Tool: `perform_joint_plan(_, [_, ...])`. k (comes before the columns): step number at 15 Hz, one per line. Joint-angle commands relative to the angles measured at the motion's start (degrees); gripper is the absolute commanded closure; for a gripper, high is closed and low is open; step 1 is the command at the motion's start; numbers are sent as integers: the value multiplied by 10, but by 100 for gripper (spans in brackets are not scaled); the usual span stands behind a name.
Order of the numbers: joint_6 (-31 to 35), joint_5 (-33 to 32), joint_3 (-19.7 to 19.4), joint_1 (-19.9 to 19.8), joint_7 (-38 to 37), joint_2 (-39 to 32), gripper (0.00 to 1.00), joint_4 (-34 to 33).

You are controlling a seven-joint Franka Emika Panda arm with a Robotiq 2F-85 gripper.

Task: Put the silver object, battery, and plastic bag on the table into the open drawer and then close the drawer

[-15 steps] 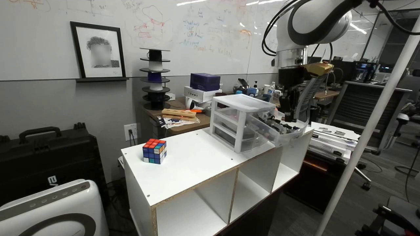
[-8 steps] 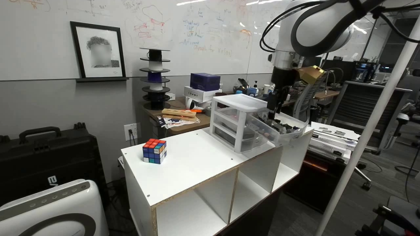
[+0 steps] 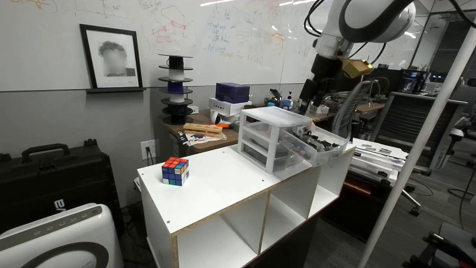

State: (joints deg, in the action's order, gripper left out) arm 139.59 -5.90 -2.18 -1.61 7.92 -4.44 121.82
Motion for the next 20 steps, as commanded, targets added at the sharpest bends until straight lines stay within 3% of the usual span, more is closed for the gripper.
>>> perform_joint_plan(1, [10, 35, -20, -26, -20, 25, 0, -21])
perform_joint_plan(5, [13, 40, -60, -64, -67, 7, 0, -57])
perform_joint_plan(10, [30, 50, -97, -102, -130, -75, 0, -106])
perform_joint_plan(15, [37, 152, -92, -137, -154, -199, 0, -177])
perform_joint_plan(20, [3, 169, -93, -147, -192, -315, 0, -287])
